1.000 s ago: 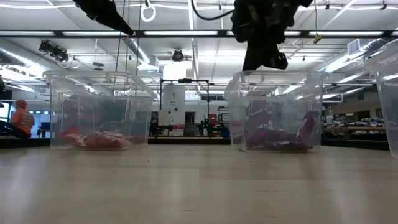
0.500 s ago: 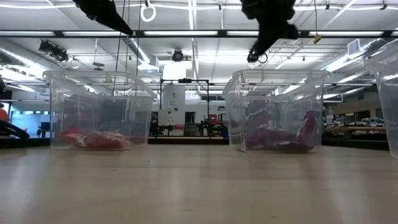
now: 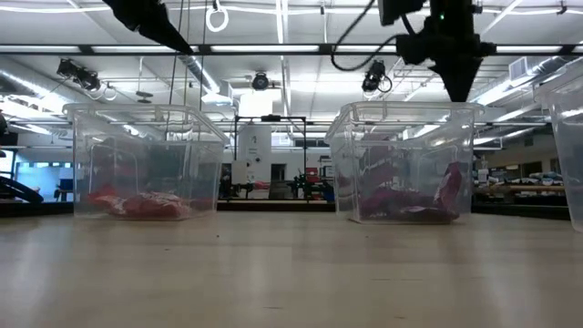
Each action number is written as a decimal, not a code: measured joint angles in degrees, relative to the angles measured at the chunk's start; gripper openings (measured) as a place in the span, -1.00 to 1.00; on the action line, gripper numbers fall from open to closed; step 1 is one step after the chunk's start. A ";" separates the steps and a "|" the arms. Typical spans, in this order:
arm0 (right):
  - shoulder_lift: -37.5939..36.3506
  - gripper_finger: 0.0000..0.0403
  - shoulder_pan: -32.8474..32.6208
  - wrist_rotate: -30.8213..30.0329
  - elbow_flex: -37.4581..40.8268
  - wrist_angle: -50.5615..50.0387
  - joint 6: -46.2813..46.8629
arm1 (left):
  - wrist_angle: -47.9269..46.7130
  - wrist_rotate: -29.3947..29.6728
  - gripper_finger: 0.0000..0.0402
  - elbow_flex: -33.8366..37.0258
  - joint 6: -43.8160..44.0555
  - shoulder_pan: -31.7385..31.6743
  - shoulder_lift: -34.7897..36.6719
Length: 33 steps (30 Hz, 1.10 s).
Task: Sort candy
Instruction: Move the transparent bin into the top center
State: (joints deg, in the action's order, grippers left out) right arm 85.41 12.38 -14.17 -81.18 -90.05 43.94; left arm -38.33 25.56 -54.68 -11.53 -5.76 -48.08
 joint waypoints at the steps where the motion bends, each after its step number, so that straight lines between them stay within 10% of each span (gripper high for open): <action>1: 0.00 -1.00 0.62 -0.04 0.95 0.15 -0.05 | -0.06 0.00 -1.00 0.00 0.02 0.00 0.01; 33: 1.61 -1.00 2.76 6.87 11.29 27.40 -6.22 | -4.84 -0.11 -1.00 0.04 1.59 0.00 0.14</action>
State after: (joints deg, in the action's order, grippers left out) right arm 87.02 15.14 -7.30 -69.89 -62.65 37.72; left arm -43.17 25.45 -54.63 -9.94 -5.76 -47.94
